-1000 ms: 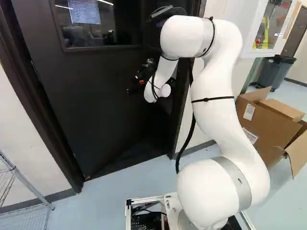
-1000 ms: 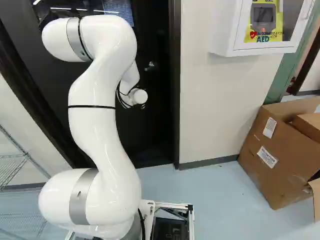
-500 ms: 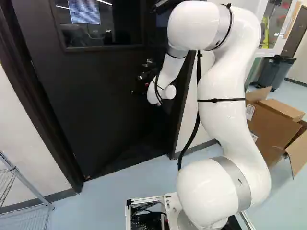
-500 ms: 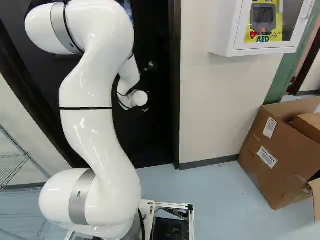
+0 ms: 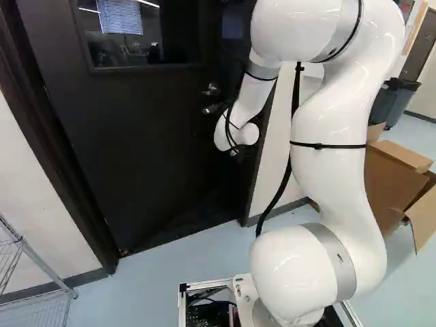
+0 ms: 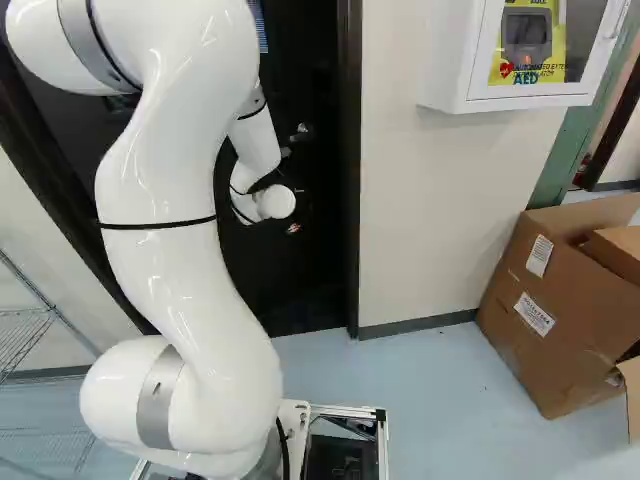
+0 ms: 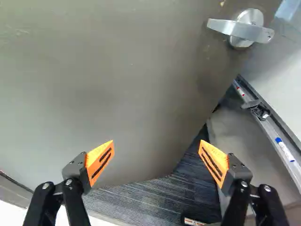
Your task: Open the door and move inside
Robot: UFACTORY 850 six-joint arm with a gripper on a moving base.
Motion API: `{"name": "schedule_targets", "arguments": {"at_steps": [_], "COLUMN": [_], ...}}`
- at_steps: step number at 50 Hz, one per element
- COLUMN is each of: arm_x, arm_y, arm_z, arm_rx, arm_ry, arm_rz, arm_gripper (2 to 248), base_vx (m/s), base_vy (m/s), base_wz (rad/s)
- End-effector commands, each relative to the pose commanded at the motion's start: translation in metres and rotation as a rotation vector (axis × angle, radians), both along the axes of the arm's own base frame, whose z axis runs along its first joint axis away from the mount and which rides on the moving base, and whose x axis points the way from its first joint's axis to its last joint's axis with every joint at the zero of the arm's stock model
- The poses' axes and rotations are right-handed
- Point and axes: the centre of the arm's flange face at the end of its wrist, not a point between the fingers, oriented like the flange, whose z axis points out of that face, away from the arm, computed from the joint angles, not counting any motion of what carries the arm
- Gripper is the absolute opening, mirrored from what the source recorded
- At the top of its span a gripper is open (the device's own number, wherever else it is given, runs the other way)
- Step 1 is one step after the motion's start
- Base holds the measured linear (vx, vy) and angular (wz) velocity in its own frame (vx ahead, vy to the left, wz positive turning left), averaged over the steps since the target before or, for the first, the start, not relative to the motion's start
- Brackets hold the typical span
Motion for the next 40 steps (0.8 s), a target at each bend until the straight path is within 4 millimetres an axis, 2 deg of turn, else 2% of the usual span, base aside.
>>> {"name": "schedule_targets", "arguments": {"at_steps": [40], "arm_x": [-0.080], "arm_y": [-0.040], "arm_z": [0.002], "arm_rx": [0.055], "arm_ry": [0.097], "arm_rz": [-0.247], "arm_gripper": [247], "base_vx": [0.000], "base_vy": [0.000], "base_wz": [0.000]}}
